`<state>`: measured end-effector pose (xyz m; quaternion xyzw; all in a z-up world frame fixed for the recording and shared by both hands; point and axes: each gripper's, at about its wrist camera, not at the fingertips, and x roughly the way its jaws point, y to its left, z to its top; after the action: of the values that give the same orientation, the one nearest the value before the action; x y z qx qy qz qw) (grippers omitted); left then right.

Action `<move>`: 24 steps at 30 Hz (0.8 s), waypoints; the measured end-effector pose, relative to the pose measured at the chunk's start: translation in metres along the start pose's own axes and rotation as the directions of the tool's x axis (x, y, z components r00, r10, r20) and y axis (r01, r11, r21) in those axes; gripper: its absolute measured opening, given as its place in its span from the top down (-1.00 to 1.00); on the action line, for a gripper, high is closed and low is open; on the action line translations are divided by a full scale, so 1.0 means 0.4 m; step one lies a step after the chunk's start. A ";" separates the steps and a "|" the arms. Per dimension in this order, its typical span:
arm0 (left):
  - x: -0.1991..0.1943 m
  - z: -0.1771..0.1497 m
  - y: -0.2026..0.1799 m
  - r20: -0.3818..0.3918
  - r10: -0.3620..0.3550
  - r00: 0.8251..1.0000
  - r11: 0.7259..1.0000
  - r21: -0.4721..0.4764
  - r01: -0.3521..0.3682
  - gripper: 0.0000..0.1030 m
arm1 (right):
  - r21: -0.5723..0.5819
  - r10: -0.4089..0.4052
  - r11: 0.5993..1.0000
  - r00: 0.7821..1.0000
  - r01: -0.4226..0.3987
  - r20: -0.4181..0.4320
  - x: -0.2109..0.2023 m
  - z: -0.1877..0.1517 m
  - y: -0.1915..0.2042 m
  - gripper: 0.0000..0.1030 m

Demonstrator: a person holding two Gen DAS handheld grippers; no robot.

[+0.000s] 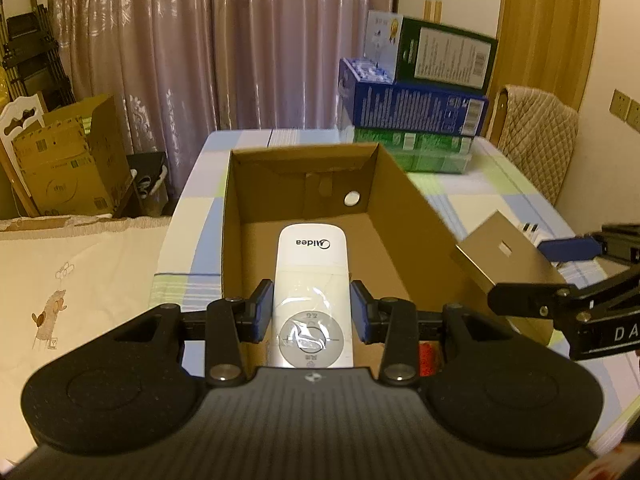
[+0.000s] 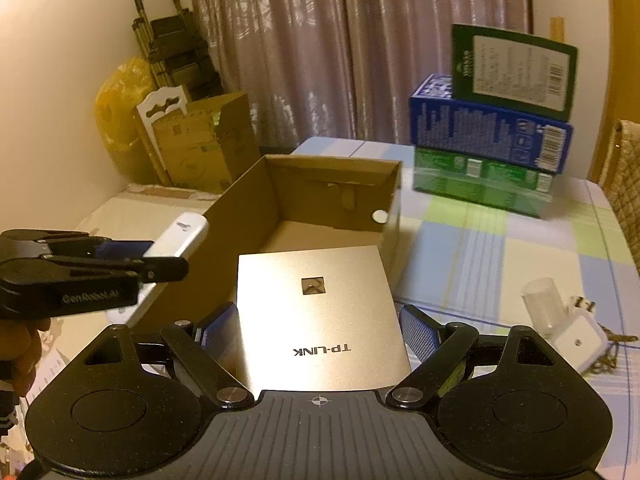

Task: Organize rigid objects
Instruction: 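Carry the remote and router over the cardboard box with both tools, then open both tools to drop the remote and router into the box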

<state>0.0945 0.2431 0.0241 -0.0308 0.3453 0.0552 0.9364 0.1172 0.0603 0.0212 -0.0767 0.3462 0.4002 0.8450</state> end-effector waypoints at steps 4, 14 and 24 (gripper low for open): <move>0.029 -0.016 0.013 -0.023 0.000 1.000 1.000 -0.002 0.000 0.32 | -0.009 0.010 1.000 1.000 -0.010 -0.014 0.035 0.001 0.013 -0.63; 0.065 -0.027 0.028 -0.042 -0.010 0.999 1.000 -0.023 0.009 0.31 | 0.001 0.012 1.000 1.000 -0.012 -0.028 0.068 -0.001 0.018 -0.63; 0.064 -0.022 0.031 -0.030 -0.004 1.000 1.000 -0.016 0.003 0.31 | 0.019 0.013 1.000 0.999 -0.012 -0.036 0.073 -0.011 0.018 -0.63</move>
<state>0.1067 0.2566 0.0006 -0.0398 0.3586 0.0558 0.9310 0.1224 0.0817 0.0003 -0.0738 0.3655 0.4008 0.8369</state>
